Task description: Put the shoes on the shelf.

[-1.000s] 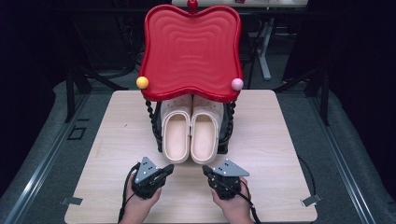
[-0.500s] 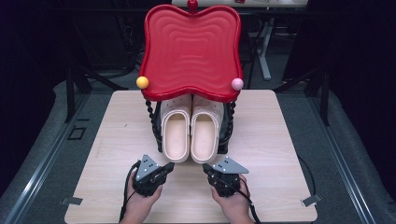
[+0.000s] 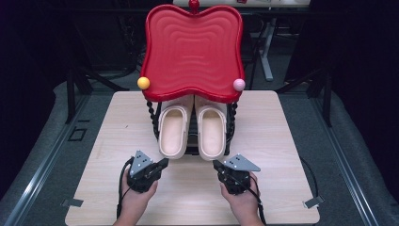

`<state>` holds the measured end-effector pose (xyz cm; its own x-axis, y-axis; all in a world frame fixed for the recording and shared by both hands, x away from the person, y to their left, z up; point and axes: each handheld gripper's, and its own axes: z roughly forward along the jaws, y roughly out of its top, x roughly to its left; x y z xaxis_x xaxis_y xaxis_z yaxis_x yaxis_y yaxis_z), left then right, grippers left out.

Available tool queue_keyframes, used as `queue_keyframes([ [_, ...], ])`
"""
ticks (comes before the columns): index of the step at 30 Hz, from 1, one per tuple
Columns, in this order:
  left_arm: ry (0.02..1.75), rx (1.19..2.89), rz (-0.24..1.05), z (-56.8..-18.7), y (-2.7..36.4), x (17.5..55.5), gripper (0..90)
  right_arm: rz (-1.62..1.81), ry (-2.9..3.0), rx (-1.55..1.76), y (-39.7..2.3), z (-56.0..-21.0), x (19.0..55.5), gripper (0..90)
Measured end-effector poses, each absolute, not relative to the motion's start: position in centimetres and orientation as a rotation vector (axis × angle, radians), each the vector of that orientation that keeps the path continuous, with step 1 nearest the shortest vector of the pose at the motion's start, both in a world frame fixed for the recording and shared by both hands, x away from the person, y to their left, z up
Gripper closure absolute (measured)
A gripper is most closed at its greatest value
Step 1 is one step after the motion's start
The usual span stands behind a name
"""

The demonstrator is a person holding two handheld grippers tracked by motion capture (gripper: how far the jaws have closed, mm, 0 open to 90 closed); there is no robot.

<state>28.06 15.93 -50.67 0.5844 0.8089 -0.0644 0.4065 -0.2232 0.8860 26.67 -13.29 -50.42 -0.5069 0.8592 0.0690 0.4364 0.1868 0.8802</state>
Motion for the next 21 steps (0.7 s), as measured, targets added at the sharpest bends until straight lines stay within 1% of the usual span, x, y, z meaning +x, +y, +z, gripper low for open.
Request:
queue_keyframes([
  [5, 0.992, 1.842, 0.528, -50.5, 16.0, 28.7, 90.0, 1.261, 2.012, 1.217, -13.5, -49.9, 27.4, 90.0],
  [21, 1.011, 1.823, 0.554, -48.9, 16.1, 31.3, 90.0, 1.247, 2.018, 1.207, -12.1, -49.1, 29.4, 90.0],
])
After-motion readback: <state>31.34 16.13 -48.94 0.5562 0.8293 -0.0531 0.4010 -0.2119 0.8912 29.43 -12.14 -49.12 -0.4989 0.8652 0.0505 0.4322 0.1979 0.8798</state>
